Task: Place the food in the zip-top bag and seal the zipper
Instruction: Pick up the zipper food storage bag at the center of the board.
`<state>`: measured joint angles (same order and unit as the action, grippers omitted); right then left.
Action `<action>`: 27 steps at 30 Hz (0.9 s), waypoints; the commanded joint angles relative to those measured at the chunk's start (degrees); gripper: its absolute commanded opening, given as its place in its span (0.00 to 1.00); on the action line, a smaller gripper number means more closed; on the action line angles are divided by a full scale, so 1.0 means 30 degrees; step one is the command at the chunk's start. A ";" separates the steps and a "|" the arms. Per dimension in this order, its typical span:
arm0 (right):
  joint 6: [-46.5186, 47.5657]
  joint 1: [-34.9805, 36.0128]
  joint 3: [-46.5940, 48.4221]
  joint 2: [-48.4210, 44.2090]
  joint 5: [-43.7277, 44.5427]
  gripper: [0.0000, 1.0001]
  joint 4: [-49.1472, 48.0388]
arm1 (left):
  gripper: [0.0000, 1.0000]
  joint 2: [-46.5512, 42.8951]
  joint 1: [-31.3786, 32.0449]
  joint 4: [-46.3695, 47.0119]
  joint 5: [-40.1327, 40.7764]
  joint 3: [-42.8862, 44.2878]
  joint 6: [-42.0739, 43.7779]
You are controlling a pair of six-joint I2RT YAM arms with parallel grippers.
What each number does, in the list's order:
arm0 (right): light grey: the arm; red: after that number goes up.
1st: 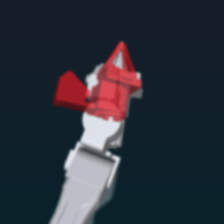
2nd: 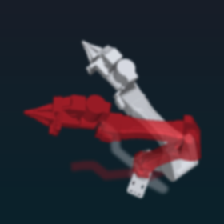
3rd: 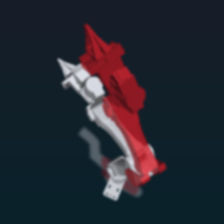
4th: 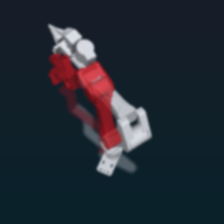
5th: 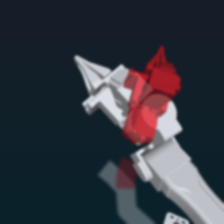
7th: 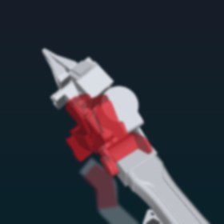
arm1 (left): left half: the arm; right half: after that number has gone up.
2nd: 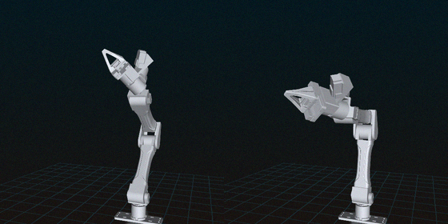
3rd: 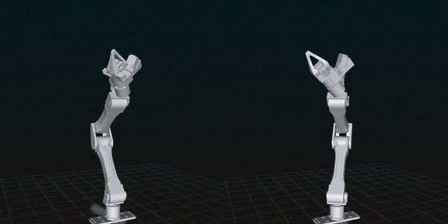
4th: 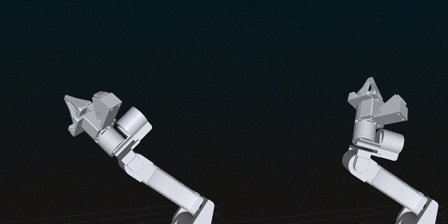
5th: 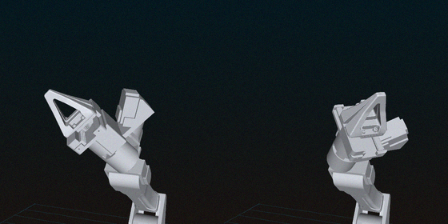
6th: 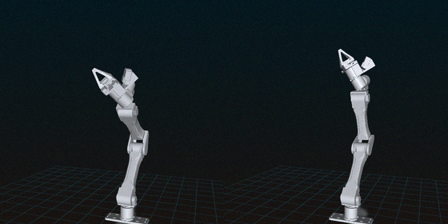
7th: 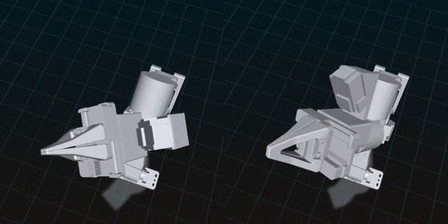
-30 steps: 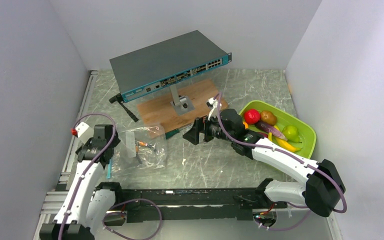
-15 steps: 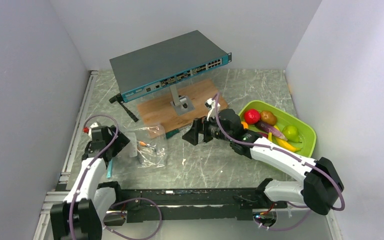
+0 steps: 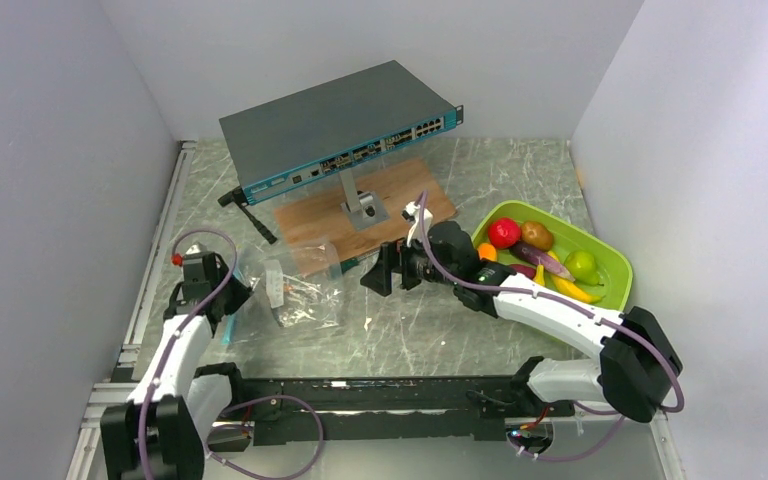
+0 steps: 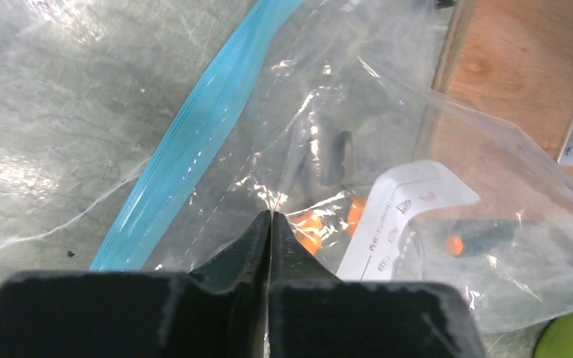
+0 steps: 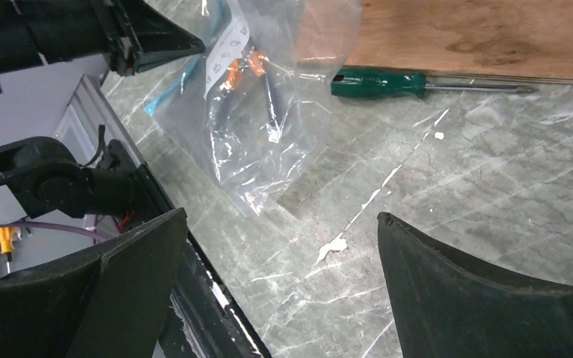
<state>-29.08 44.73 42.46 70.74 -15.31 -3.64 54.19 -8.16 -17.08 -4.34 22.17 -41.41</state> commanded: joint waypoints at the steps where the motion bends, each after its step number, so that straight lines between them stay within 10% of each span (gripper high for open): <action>1: 0.0890 0.0792 0.0943 0.0326 0.1043 1.00 -0.0495 | 0.00 -0.2591 -0.0032 -0.2166 -0.0145 0.0824 -0.0139; 15: 0.7977 0.9311 0.4094 0.3295 1.0306 1.00 0.0444 | 0.00 -0.8579 -0.0033 -0.6332 -0.3016 0.2790 -0.0795; 27: 1.8800 1.5460 0.5360 1.0745 2.0186 1.00 -0.7166 | 0.00 -0.9449 -0.0033 -0.7540 -0.3978 0.3521 -0.1396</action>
<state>16.40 91.37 53.41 97.03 31.31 -16.69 26.55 -8.16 -38.81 -14.39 30.04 -44.75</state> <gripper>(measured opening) 0.996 0.007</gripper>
